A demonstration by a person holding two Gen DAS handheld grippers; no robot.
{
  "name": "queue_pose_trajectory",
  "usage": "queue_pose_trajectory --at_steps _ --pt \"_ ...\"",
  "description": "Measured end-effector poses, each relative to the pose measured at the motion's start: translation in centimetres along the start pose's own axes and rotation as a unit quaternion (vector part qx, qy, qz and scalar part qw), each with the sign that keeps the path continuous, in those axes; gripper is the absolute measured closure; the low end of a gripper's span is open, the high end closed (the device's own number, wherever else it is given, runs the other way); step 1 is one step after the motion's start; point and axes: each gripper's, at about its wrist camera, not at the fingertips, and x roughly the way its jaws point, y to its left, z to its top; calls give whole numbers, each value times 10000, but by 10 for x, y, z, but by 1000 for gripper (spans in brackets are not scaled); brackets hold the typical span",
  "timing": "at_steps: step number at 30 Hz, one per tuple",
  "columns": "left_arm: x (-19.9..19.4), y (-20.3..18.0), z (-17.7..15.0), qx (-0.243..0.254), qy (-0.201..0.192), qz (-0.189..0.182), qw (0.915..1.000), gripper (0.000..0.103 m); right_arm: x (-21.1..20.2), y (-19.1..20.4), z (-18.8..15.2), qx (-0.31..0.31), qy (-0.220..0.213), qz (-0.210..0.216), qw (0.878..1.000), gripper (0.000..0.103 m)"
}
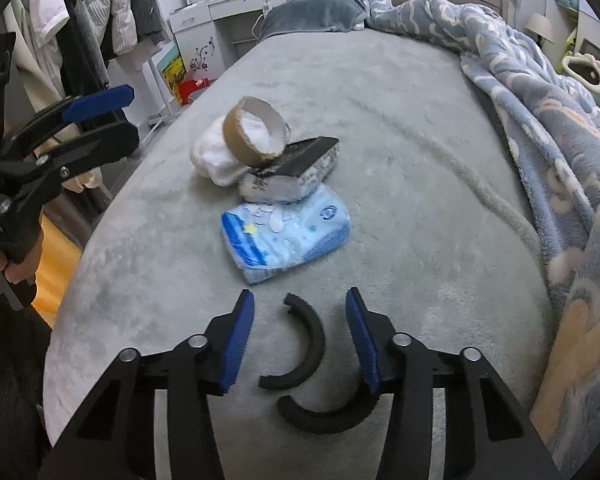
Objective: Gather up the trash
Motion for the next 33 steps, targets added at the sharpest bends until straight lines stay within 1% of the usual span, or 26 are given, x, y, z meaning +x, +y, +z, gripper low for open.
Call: queue_pose_trajectory --at_steps 1,4,6,8,11,12,16,21,24,26,28,30,33 --pt "3 -1 1 -11 -9 -6 10000 17 1 -1 -1 10 30 20 10000 67" --pt "11 -4 3 24 1 33 10000 17 5 -5 -2 -35 149 86 9998 76" --pt "15 -4 3 39 20 62 10000 17 6 -5 -4 -100 204 125 9997 79" --pt "21 -5 4 -13 60 45 10000 17 7 -7 -5 -157 213 166 9995 86" --pt "28 -6 5 -32 76 51 10000 17 4 -7 -4 -202 150 251 9994 88" --pt "30 -6 6 -37 85 64 9999 17 1 -9 -3 -164 77 347 9992 88" --pt "42 -6 8 -97 136 132 9998 17 -8 -20 2 4 -165 451 9988 89" --pt "55 -16 8 357 217 476 9980 17 -16 -34 7 207 -409 540 9975 89" --pt "60 -18 11 517 234 580 9967 17 -17 -39 11 254 -468 572 9969 90" --pt "64 -22 11 781 259 726 9940 17 -14 -40 13 243 -398 610 9971 93" --pt "68 -23 10 911 304 747 9926 17 -11 -39 13 206 -308 618 9974 93" --pt "71 -24 10 988 344 695 9921 17 -8 -40 12 189 -175 767 9967 93" --pt "74 -27 9 1131 354 720 9903 17 -13 -44 12 280 -283 795 9960 93"
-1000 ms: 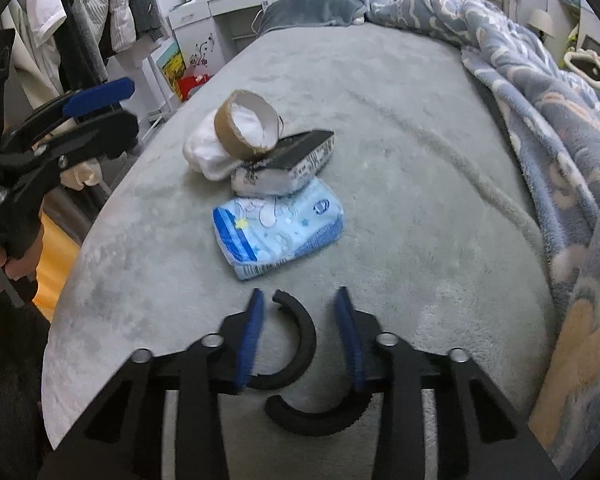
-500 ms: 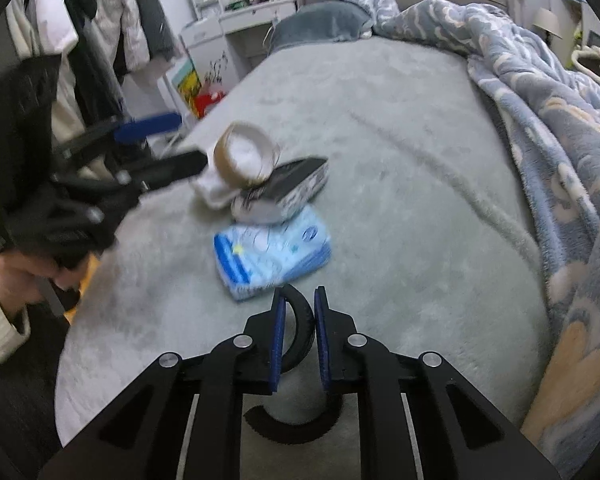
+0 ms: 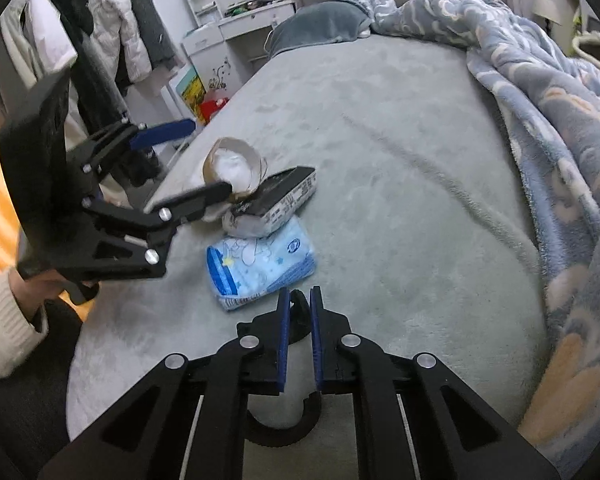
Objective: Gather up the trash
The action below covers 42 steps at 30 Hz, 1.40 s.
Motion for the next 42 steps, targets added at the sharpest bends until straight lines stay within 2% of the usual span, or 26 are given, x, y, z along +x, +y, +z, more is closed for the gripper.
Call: queue_pose_trajectory --at_steps 2,4,5,14,15,19,22,27,34,42 --pt "3 -1 1 55 15 10 10000 17 -1 -2 1 47 -20 32 10000 86" --pt "6 -3 2 105 26 40 9999 17 3 -3 0 12 54 -66 10000 63" --pt "7 -4 2 150 32 73 9999 17 5 -3 -1 0 96 -96 9999 60" --pt "16 -12 3 387 63 157 9991 25 17 -3 -2 -32 274 -122 9995 59" --pt "16 -13 3 424 60 164 9989 26 19 -1 -3 -54 303 -105 9995 60" --pt "21 -18 3 495 78 126 9987 28 25 3 -4 -147 357 -52 9992 80" --pt "25 -20 3 498 106 107 9986 31 27 4 -3 -189 364 -46 9991 90" --pt "33 -18 3 410 229 31 9989 45 25 4 -3 -227 359 19 9991 92" --pt "29 -8 4 12 207 -207 9996 46 21 4 0 -211 313 66 9993 94" --pt "5 11 9 -573 -97 -347 9977 46 18 15 1 -276 325 -127 9990 95"
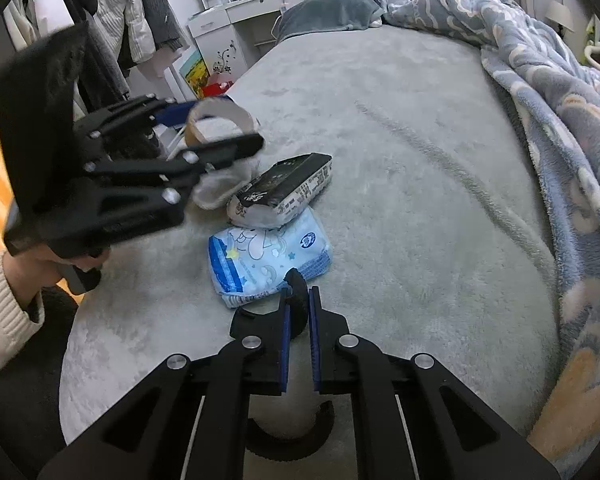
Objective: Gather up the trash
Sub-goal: 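Grasp the cardboard tape core with the left gripper and lift it, then carry the tape core and the black piece over the green bin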
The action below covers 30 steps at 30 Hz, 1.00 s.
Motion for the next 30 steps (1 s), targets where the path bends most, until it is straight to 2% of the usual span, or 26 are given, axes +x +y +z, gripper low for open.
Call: queue_pose_trajectory --at_steps 5,11,22,30 --pt "-21 13 1 -489 -175 -185 9985 46 -5 7 -3 16 -43 -119 9999 95" --pt "-42 26 -3 -1114 -209 -440 9926 46 -19 18 -3 105 -270 -198 9994 95" --pt "-80 39 -22 -1539 -193 -366 9872 46 -29 54 -4 128 -520 -308 9981 95" --pt "-110 43 -43 -1504 -65 -185 9884 46 -28 80 -10 257 -666 -348 9968 95"
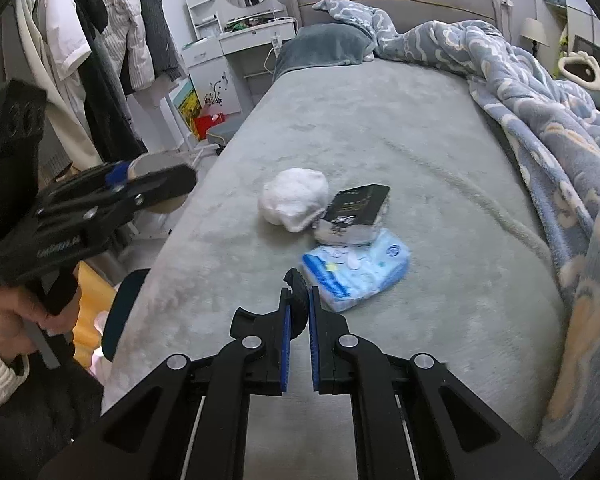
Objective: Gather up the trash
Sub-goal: 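Carry the tape core and the black piece over the green bin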
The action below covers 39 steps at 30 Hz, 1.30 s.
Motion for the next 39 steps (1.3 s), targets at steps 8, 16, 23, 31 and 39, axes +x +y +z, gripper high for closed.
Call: queue_pose_trajectory --at_steps 8,16,23,31,39 --pt "-23 28 -21 -334 381 258 9984 46 5 31 -7 42 -104 -41 9999 95" --pt "-42 68 -53 -705 844 597 9921 46 14 70 -14 39 -97 76 9999 95" --pt "-51 108 -86 -1049 1268 785 9832 46 27 110 -10 -107 -48 245 9996 95" --pt "-48 152 -118 -1446 1767 940 9690 46 53 155 4 -374 102 412 9984 95" --pt "-40 188 -149 -1650 2279 983 9546 46 78 191 14 -551 306 544 9965 95"
